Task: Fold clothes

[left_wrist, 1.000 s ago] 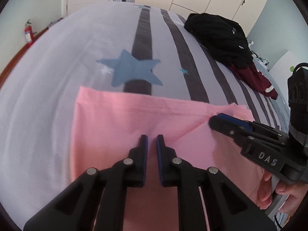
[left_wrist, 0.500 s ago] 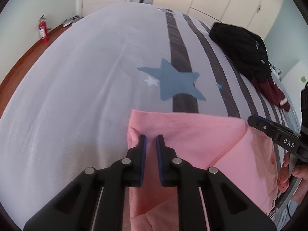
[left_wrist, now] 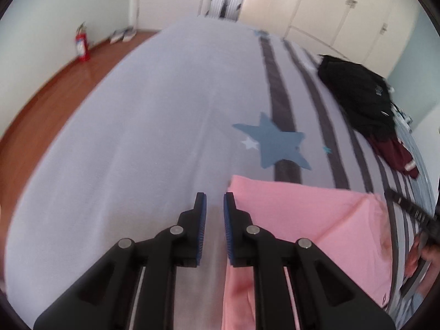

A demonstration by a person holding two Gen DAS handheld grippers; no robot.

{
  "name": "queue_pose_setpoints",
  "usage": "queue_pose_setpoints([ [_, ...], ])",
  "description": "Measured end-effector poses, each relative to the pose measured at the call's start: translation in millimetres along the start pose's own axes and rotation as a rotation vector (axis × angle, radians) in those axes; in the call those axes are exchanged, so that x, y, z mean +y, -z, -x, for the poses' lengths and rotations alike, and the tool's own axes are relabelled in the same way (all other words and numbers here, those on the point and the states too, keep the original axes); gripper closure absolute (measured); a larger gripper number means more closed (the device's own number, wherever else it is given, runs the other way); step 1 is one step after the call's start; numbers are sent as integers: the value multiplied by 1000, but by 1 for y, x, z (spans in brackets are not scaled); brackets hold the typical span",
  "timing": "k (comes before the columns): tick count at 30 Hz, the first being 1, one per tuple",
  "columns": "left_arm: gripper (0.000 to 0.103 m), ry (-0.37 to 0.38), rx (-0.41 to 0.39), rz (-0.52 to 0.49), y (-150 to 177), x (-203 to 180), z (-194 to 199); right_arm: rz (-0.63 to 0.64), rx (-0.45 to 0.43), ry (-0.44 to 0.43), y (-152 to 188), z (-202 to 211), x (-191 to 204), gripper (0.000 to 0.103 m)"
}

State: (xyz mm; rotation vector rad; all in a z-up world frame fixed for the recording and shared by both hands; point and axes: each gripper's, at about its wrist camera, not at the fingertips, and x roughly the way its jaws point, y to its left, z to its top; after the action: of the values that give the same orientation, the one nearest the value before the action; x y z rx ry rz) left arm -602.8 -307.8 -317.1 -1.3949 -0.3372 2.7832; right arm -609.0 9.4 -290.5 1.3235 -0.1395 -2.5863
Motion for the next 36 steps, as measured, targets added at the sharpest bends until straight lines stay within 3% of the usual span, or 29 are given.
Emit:
queue_pose_setpoints([
  [3,94,32,-21,-77,19,-16,29,-6,-45,-32,15,37,3,83],
  [7,94,66,-18,-110,46,-29,52,-16,-32,-49,51,65,14,83],
  [12,94,67,24,-130,64,-35,24,22,29,-51,100,67,36,83],
  [16,94,57,66,-53,84,-20,13,4,58,-31,119,51,30,83],
  [21,94,0,36,20,74,-3,22,-30,22,-16,113,49,15,86],
  [25,94,18,10,-10,74,-11,48,-36,-33,19,111,73,13,82],
  [32,94,112,42,-135,125,-61,82,13,-1,-48,142,102,43,82],
  [36,94,84,90,-150,159,-69,76,69,33,-74,166,103,68,82],
])
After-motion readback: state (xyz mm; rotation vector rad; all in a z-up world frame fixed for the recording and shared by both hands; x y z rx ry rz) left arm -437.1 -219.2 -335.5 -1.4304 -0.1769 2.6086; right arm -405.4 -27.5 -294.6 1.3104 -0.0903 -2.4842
